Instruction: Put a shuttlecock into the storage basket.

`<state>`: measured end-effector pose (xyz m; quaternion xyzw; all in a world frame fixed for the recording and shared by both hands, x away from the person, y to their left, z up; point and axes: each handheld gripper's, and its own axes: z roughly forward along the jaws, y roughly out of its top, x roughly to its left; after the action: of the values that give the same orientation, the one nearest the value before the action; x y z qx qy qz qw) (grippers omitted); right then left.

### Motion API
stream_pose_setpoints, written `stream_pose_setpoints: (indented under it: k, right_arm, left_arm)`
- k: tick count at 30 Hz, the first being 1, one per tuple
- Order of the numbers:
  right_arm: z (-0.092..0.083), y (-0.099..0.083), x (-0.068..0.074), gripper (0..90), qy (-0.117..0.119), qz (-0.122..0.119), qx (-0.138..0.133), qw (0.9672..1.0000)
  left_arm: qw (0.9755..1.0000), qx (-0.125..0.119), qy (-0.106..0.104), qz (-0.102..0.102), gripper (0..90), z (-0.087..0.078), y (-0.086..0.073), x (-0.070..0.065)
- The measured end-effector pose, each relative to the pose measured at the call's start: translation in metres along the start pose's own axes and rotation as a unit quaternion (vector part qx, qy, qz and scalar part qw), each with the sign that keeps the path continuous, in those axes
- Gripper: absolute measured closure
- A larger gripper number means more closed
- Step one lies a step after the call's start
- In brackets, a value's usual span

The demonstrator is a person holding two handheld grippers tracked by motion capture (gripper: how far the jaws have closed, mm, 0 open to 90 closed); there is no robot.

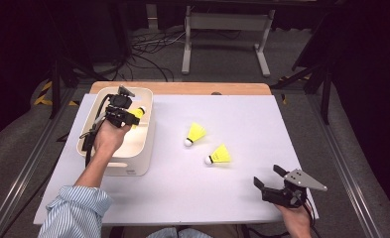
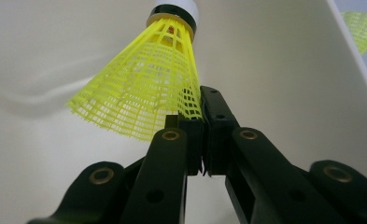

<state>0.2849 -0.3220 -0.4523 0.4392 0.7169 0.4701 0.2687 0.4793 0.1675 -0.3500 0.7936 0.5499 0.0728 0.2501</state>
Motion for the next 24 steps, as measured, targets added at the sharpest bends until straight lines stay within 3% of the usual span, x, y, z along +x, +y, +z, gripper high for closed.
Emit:
stream_pose_setpoints:
  k: [13, 24]
  right_arm:
    - [-0.0003, 0.0, 0.0, 12.9, -0.001, 0.001, -0.001, 1.0]
    - [-0.0005, 0.0001, 0.0, 12.9, -0.001, 0.0, -0.001, 1.0]
  left_arm:
    - [1.0, 0.006, 0.003, 0.0, 87.0, 0.002, 0.0002, 0.0017]
    - [0.9999, 0.005, 0.011, 0.01, 58.9, -0.005, -0.0021, -0.0031]
